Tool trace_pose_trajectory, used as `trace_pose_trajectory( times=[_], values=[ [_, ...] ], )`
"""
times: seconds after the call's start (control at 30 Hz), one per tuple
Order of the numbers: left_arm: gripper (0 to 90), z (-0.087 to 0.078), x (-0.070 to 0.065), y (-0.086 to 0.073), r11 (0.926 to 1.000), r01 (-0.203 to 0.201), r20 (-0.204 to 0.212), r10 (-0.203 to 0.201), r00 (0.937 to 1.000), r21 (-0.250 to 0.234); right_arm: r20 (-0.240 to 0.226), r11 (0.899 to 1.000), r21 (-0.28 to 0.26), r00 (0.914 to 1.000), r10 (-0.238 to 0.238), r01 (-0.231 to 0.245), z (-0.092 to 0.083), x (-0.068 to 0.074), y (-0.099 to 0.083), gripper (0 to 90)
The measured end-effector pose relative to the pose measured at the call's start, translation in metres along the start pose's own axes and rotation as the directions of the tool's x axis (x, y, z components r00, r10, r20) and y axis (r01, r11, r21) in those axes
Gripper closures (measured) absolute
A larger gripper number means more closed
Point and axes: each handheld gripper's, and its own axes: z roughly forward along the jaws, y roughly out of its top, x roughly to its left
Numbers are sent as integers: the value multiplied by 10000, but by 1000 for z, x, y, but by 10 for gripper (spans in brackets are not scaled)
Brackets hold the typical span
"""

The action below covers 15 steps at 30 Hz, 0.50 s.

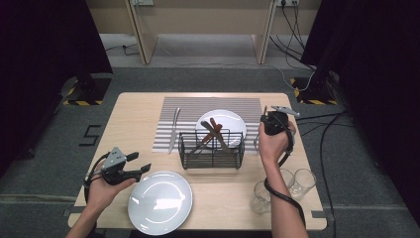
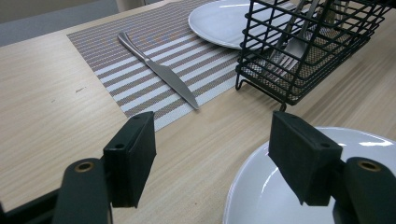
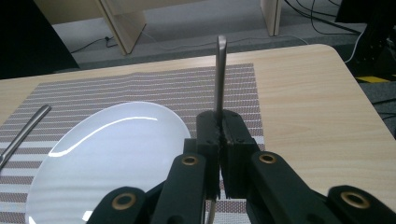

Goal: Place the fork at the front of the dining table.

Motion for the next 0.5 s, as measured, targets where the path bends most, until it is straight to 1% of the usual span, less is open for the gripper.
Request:
trace_pose_trajectory(
  times=[0.5],
  values=[
    [317, -1, 1, 0, 10000, 5, -17, -5, 10000, 3, 50, 9999, 102, 9999, -108, 107, 6, 2, 2, 874]
  ],
)
